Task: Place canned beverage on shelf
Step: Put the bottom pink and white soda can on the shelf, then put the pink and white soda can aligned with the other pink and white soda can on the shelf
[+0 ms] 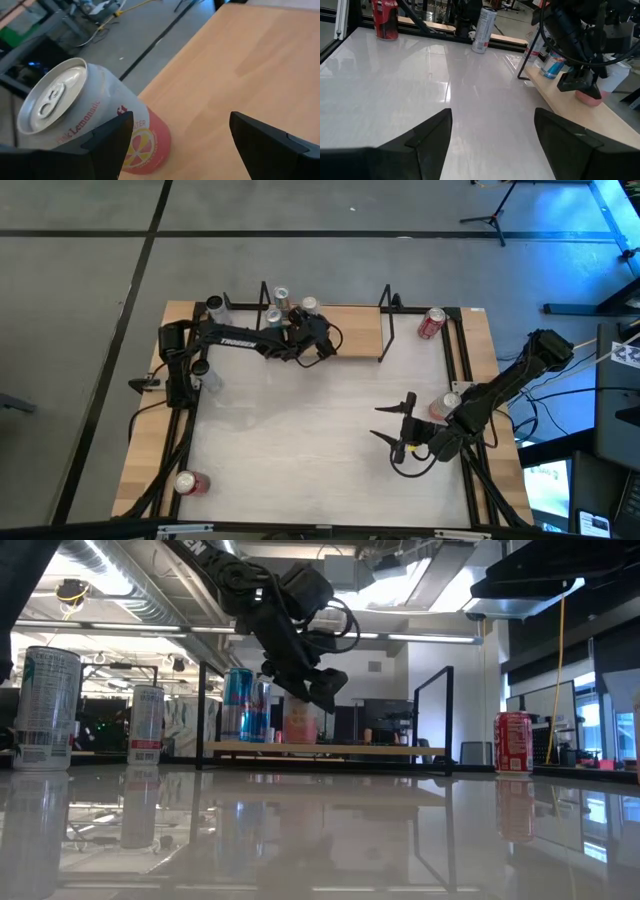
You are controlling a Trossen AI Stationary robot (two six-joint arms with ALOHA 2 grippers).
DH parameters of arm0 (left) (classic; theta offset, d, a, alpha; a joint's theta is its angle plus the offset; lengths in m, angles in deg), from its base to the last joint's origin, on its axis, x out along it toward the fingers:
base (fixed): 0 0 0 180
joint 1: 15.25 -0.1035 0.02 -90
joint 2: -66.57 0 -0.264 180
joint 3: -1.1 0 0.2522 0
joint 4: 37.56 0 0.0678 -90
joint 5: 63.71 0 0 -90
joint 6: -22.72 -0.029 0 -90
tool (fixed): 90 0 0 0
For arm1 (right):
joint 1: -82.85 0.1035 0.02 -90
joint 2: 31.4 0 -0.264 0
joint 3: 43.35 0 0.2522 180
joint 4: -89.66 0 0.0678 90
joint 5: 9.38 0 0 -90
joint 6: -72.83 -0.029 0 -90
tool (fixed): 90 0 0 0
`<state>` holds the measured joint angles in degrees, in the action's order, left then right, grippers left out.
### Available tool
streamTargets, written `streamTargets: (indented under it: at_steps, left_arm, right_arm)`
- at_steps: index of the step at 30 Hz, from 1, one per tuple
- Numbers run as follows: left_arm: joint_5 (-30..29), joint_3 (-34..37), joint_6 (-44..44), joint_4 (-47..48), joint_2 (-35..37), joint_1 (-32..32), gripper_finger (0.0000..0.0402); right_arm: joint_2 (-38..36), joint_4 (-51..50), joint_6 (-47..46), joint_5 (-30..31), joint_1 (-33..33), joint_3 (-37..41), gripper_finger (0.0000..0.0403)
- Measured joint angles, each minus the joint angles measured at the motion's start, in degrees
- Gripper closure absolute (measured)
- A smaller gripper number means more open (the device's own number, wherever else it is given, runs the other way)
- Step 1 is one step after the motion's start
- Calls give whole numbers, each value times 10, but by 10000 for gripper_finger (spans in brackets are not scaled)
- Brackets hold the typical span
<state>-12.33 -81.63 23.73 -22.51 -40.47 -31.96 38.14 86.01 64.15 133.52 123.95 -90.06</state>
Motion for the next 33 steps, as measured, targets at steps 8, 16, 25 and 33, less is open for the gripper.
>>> streamTargets:
  at_steps: [8,16,25,33]
  left_arm:
    - [-32,0,5,5,0,2,80]
    - [83,-9,1,11,63,82,80]
    - [197,60,-2,-61,107,251,80]
    - [254,144,-34,-191,106,319,80]
  right_arm:
    - [0,0,0,0,0,0,123]
    - [-5,-4,2,-4,8,-1,123]
    - [-42,-377,-172,-123,23,-157,123]
    - [-35,-893,-464,-220,24,-363,123]
